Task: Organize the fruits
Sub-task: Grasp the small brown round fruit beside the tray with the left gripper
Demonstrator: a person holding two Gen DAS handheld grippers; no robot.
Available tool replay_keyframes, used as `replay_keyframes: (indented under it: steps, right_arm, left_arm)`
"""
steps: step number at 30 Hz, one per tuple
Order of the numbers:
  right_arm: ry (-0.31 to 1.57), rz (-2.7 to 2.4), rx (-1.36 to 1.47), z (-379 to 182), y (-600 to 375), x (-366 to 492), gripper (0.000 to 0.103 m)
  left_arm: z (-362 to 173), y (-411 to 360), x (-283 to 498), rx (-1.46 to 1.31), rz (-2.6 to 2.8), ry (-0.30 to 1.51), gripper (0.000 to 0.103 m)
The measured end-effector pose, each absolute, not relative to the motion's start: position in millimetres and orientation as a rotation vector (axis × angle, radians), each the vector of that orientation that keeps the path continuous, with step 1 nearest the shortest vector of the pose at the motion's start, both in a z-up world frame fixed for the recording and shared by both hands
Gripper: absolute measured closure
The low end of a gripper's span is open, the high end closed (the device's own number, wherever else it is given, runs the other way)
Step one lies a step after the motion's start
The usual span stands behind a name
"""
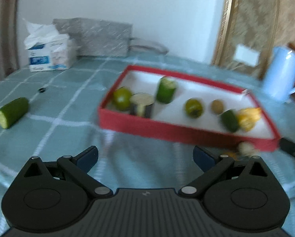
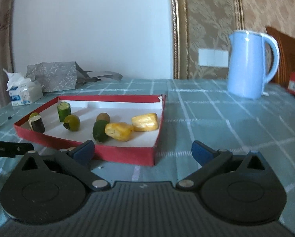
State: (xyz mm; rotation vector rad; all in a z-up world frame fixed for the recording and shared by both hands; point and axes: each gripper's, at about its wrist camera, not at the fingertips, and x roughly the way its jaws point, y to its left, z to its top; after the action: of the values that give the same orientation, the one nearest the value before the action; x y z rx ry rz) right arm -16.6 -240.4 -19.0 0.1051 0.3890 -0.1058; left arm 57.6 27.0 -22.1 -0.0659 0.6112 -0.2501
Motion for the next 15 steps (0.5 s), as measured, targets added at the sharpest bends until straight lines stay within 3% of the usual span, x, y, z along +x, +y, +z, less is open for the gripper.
replay_keyframes:
  steps: [15]
  right_arm:
    - [0.390,-0.084,0.194,-18.5,-249.1,-23.0,0.000]
  left_arm:
    - [-23.7,-29.7,44.0,0.127,-0.339,0.558,0.000]
